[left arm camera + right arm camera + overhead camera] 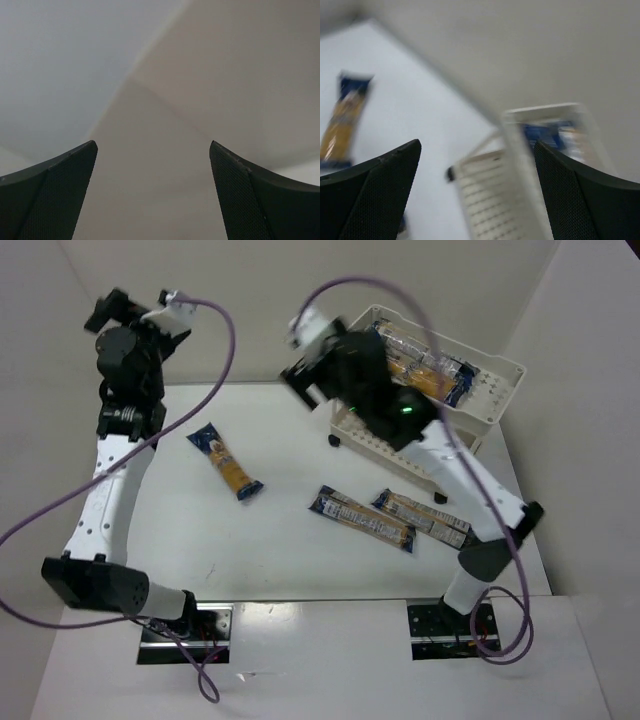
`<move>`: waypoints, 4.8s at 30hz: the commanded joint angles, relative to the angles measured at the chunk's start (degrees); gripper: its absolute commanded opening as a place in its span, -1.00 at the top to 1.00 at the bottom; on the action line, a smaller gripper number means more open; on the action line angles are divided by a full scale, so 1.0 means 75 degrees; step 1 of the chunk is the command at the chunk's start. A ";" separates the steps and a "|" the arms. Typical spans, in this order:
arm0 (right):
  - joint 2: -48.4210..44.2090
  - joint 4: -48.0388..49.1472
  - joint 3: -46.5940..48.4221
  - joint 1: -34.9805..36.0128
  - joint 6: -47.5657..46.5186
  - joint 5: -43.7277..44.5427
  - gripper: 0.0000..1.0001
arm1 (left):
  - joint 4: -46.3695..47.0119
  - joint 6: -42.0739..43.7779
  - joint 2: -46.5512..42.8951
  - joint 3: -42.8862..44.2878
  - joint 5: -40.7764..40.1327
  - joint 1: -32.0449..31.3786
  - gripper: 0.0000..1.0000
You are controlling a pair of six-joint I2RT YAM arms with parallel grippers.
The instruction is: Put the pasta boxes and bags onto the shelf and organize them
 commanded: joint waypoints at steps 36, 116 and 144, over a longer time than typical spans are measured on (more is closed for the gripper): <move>0.0684 0.0134 -0.8125 -0.0352 -0.0175 -0.2239 -0.98 | -0.5018 -0.8114 0.2434 -0.2293 0.3573 0.1669 -1.00; 0.1645 0.0042 0.1109 -0.1923 -0.4290 0.2437 -0.57 | -0.4959 -0.7048 0.1157 -0.2866 0.3351 0.1599 -1.00; 0.0181 0.1870 -0.0790 -0.1923 -0.0189 0.3246 -0.76 | -0.5475 -1.0634 0.4731 -0.1600 0.2025 0.0755 -1.00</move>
